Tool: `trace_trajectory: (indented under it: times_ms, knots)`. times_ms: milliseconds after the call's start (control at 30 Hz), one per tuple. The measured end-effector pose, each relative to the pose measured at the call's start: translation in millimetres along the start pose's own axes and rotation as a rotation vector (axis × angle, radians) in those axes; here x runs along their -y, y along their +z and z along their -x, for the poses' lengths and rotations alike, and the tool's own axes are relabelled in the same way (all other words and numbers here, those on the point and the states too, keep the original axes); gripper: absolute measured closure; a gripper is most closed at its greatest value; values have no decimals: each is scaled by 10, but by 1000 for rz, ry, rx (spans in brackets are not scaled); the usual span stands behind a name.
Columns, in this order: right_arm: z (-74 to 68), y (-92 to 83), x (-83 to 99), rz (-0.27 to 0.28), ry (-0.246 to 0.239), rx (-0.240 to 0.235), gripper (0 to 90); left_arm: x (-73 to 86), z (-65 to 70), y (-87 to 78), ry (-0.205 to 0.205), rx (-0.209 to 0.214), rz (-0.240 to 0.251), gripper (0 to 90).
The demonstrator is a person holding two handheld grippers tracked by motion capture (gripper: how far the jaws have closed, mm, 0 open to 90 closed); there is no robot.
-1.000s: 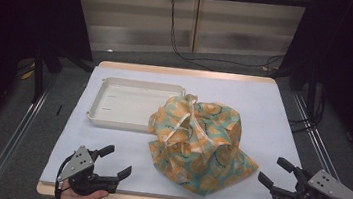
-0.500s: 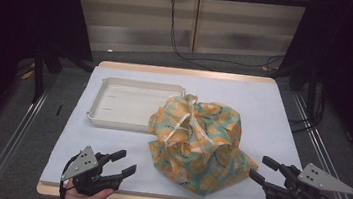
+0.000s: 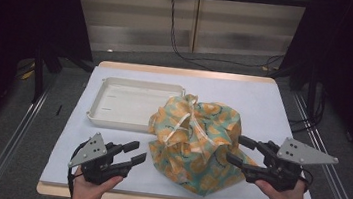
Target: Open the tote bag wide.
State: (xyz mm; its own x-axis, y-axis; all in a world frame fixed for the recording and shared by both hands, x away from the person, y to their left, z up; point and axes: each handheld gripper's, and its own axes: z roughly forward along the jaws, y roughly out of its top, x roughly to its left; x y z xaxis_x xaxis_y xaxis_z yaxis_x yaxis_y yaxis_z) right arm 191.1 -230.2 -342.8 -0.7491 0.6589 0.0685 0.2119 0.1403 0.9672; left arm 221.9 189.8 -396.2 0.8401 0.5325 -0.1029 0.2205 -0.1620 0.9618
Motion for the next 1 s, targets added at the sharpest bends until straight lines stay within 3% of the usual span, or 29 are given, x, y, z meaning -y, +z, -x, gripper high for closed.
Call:
trace_trajectory:
  times_ms: [33, 100, 233, 367, 467, 633, 667, 700, 767, 800, 833, 867, 1000]
  knots:
    - [-10, 32, -48, -5, -8, -13, 383, -73, 15, 71, 30, 9, -3, 561]
    - [-31, 99, -135, -4, -18, -24, 366, -144, 6, 140, 38, 16, -1, 545]
    - [-56, 257, -258, 1, -25, -57, 353, -237, -18, 253, 30, 35, 24, 505]
    - [-90, 430, -332, -12, -22, -111, 355, -286, -60, 363, 34, 32, 15, 490]
    - [-118, 519, -355, -24, -37, -124, 365, -315, -89, 413, 36, 36, 17, 483]
    - [-143, 765, -265, -87, -35, -139, 484, -367, -152, 572, 30, 32, 23, 478]
    - [-140, 779, -245, -88, -30, -136, 544, -367, -152, 572, 30, 32, 23, 520]
    - [-140, 779, -245, -88, -30, -136, 544, -372, -155, 591, 34, 42, 20, 520]
    - [-111, 788, -220, -94, -22, -139, 679, -362, -158, 627, 51, 62, 4, 614]
    - [-96, 784, -218, -95, -26, -139, 736, -346, -157, 630, 66, 79, -6, 685]
    - [-44, 741, -212, -82, -16, -130, 840, -327, -158, 622, 62, 71, -14, 804]
    - [-16, 711, -204, -76, -10, -125, 879, -304, -162, 617, 43, 82, -16, 879]
    - [62, 628, -172, -70, 7, -112, 898, -277, -162, 604, 45, 98, -26, 900]
